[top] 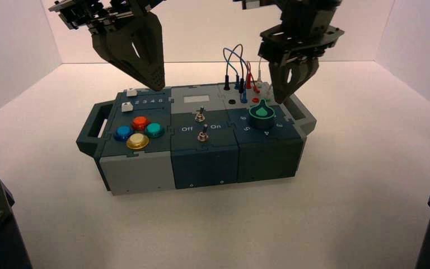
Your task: Turn the knob to position 5.
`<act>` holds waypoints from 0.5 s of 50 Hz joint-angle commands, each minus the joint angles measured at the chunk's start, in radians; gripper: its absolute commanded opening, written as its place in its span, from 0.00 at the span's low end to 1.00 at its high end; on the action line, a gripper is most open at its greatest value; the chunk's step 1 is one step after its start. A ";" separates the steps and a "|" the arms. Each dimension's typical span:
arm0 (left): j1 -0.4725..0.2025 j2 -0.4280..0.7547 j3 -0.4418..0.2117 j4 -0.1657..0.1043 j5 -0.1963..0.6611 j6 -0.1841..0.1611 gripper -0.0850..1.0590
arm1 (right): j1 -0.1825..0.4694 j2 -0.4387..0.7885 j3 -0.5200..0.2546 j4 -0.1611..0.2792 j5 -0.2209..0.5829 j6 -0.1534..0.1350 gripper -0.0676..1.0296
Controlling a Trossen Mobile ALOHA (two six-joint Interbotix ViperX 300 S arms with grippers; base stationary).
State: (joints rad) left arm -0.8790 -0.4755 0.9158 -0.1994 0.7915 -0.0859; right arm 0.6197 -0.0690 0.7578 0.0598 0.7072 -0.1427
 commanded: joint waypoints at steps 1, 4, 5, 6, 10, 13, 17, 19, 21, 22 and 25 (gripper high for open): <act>-0.003 -0.011 -0.014 0.003 -0.003 0.002 0.05 | 0.003 0.000 -0.031 -0.002 -0.008 -0.012 0.04; -0.003 -0.011 -0.014 0.003 -0.003 0.002 0.05 | 0.003 0.003 -0.032 -0.002 -0.008 -0.012 0.04; -0.003 -0.011 -0.014 0.003 -0.003 0.002 0.05 | 0.003 0.005 -0.034 -0.002 -0.009 -0.012 0.04; -0.003 -0.011 -0.014 0.003 -0.003 0.002 0.05 | 0.003 0.006 -0.034 -0.002 -0.011 -0.012 0.04; -0.003 -0.009 -0.015 0.005 -0.003 0.003 0.05 | 0.005 0.009 -0.038 -0.002 -0.015 -0.012 0.04; -0.003 -0.006 -0.015 0.005 -0.003 0.003 0.05 | 0.008 0.012 -0.041 0.000 -0.015 -0.012 0.04; -0.003 -0.005 -0.015 0.005 -0.003 0.005 0.05 | 0.014 0.021 -0.046 0.002 -0.017 -0.012 0.04; -0.003 -0.003 -0.015 0.005 -0.003 0.006 0.05 | 0.023 0.028 -0.049 0.002 -0.017 -0.012 0.04; -0.003 -0.003 -0.015 0.005 -0.003 0.006 0.05 | 0.032 0.034 -0.055 0.002 -0.017 -0.012 0.04; -0.003 -0.003 -0.015 0.006 -0.003 0.006 0.05 | 0.035 0.037 -0.057 0.002 -0.017 -0.012 0.04; -0.003 -0.003 -0.015 0.006 -0.003 0.006 0.05 | 0.048 0.046 -0.063 0.003 -0.017 -0.012 0.04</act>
State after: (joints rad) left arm -0.8790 -0.4740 0.9158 -0.1963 0.7915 -0.0813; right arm 0.6427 -0.0230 0.7271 0.0598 0.6949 -0.1473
